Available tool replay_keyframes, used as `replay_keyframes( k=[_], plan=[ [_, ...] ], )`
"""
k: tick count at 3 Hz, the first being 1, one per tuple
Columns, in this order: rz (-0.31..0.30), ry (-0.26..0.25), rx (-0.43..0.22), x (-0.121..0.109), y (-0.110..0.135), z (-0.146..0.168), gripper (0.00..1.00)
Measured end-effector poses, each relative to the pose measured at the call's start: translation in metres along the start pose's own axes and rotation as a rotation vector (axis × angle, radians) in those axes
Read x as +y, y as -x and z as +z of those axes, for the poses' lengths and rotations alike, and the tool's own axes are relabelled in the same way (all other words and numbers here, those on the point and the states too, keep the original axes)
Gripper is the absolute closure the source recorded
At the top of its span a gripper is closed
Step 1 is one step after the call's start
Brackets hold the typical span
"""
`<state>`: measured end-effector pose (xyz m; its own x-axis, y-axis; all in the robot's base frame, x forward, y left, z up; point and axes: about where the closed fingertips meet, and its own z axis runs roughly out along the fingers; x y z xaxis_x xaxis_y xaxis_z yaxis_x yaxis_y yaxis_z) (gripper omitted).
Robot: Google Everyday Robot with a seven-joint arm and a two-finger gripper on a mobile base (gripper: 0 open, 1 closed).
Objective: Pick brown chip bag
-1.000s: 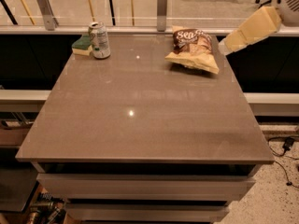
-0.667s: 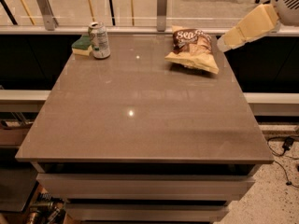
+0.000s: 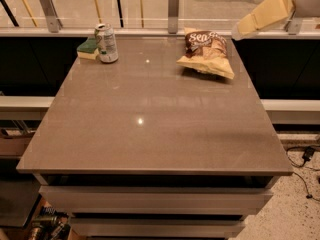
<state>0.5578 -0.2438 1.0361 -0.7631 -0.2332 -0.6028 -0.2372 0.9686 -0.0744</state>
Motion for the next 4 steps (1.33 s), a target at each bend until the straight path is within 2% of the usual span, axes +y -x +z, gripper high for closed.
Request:
replay_keyframes(
  k=[2,3,4],
  plan=[
    [0.259,-0.144,0.105,-0.009,0.026,0.038,0.0],
    [0.404,-0.196,0.151,-0.003,0.035,0.065,0.0],
    [0.507,-0.202,0.161,0.0,0.044,0.091,0.0]
  ],
)
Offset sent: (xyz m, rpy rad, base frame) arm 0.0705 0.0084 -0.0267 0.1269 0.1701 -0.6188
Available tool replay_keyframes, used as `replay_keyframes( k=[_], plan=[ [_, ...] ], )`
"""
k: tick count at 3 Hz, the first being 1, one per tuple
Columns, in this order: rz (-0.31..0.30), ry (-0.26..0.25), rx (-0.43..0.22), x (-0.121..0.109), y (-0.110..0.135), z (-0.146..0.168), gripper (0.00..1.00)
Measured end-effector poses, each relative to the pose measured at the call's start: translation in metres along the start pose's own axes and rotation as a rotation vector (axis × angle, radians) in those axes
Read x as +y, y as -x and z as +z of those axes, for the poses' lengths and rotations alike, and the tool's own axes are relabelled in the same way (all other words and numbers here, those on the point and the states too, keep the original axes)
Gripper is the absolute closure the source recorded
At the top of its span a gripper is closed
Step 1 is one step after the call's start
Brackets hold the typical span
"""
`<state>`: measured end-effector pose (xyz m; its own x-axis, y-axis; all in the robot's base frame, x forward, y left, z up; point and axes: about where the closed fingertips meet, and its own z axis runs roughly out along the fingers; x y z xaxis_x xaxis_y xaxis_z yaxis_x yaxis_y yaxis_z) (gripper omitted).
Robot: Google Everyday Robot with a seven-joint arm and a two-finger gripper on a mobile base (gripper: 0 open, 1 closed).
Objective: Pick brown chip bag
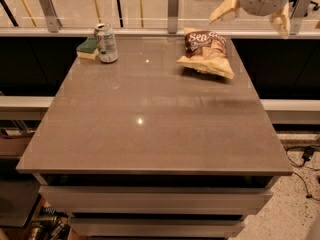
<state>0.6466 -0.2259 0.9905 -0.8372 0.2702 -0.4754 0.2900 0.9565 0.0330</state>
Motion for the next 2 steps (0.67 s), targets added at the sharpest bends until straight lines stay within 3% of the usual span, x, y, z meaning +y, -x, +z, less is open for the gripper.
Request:
replay_keyframes(
  k=[2],
  plan=[
    [0.07,0.062,0.001,0.011,0.019,0.036,0.0]
  ],
)
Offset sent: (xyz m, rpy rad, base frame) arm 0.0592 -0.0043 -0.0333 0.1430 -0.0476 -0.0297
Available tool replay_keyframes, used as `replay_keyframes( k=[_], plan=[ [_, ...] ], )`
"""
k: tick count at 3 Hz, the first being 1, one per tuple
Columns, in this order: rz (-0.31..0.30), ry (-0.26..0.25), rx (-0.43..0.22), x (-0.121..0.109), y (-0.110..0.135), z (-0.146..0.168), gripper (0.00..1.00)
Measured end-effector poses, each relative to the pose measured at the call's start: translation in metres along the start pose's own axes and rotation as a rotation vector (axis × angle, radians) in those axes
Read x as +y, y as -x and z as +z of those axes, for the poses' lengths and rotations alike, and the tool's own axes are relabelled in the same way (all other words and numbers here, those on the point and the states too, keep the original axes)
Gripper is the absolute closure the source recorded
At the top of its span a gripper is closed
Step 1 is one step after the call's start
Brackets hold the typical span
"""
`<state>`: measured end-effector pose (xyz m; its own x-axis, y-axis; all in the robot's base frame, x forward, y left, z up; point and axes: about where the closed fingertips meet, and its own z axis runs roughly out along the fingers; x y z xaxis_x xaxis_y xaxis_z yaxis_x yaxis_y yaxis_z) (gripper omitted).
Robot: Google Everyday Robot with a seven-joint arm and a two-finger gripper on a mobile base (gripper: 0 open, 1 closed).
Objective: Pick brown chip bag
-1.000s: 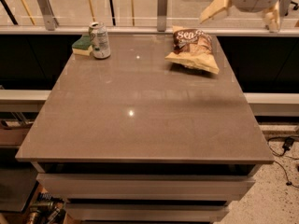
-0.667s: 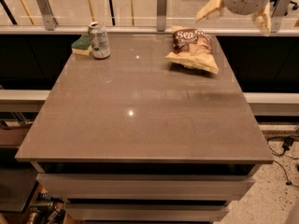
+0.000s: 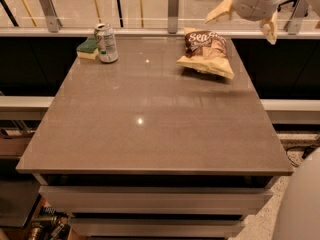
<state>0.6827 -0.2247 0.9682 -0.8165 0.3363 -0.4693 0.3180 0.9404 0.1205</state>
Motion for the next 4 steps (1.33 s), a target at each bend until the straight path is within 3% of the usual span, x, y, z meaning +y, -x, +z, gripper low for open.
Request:
replay_keyframes(
  k=[2,4],
  plan=[
    [-0.035,0.073,0.069,0.008,0.004,0.051,0.0],
    [-0.115,0.103,0.163,0.032,-0.003,0.096,0.0]
  ],
)
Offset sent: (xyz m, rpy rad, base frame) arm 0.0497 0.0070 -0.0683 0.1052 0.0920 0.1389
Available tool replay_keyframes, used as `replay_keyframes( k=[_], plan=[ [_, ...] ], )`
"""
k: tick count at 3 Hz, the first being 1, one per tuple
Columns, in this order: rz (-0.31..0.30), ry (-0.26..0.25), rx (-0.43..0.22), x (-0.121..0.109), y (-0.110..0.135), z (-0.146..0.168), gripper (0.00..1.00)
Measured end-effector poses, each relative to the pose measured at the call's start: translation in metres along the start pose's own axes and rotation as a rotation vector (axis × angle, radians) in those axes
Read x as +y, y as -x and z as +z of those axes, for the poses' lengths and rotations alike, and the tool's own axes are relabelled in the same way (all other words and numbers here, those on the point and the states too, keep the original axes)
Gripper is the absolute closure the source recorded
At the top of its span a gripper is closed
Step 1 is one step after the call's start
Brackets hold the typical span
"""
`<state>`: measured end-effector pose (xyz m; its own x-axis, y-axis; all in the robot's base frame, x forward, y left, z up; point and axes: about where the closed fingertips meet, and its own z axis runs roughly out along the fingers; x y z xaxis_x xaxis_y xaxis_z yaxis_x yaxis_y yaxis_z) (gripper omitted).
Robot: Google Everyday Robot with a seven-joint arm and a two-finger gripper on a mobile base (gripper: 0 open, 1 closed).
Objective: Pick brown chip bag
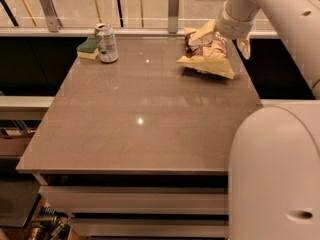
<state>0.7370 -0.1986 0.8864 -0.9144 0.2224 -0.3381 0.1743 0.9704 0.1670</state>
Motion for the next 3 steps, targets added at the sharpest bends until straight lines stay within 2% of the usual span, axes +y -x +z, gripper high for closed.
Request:
replay_keyframes(
  k=[2,3],
  plan=[
    [-0.071,-0.024,0.053,0.026,0.004,0.023,0.0],
    [-0.092,-0.056,0.074,0.033,0.002,0.032,0.0]
  ],
)
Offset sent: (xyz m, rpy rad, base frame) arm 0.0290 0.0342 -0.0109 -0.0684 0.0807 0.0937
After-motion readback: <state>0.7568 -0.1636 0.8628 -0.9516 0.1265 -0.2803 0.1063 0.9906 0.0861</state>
